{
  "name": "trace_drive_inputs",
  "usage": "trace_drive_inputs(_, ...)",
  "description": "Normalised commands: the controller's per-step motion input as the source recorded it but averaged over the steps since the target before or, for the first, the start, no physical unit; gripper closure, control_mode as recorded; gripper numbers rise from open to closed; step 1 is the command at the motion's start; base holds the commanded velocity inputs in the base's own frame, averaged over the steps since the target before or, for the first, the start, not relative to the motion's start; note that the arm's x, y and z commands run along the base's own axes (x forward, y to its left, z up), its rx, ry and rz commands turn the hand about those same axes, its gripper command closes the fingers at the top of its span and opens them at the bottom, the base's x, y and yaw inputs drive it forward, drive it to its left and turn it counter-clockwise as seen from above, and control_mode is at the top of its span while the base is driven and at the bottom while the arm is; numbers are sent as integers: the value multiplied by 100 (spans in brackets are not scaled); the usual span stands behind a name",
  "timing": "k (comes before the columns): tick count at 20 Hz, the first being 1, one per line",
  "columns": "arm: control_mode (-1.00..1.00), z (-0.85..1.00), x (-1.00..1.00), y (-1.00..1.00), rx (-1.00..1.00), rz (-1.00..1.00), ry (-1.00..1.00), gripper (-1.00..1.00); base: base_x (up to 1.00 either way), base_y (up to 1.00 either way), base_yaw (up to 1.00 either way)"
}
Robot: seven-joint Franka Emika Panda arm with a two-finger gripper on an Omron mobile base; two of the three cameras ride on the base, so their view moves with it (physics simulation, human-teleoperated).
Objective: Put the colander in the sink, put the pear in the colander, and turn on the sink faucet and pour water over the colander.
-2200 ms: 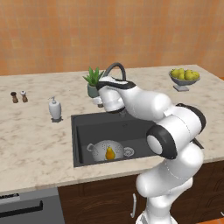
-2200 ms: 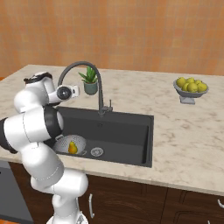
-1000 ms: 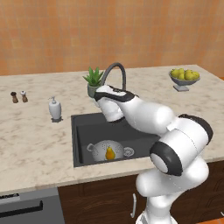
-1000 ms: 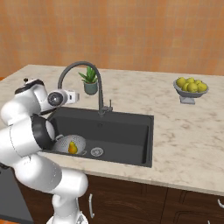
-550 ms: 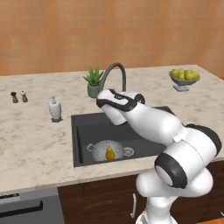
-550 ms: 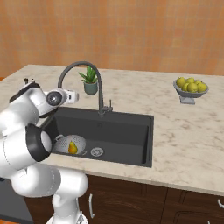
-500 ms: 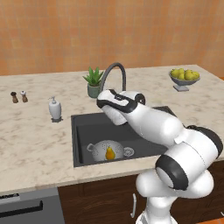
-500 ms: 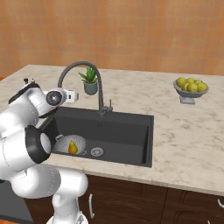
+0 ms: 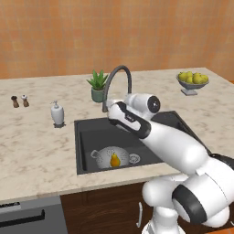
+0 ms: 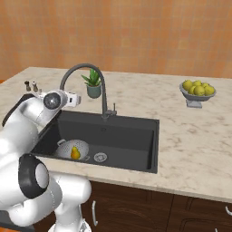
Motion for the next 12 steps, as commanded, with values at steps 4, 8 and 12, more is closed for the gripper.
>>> trace_drive_inputs(4,-100,55,-58,-16,0,-10,20,-100,0,0,0)
trace_drive_inputs(8,-100,58,-59,-16,0,-10,19,-100,0,0,0)
trace_drive_inputs(12,-100,61,-48,-26,0,-2,14,-100,0,0,0)
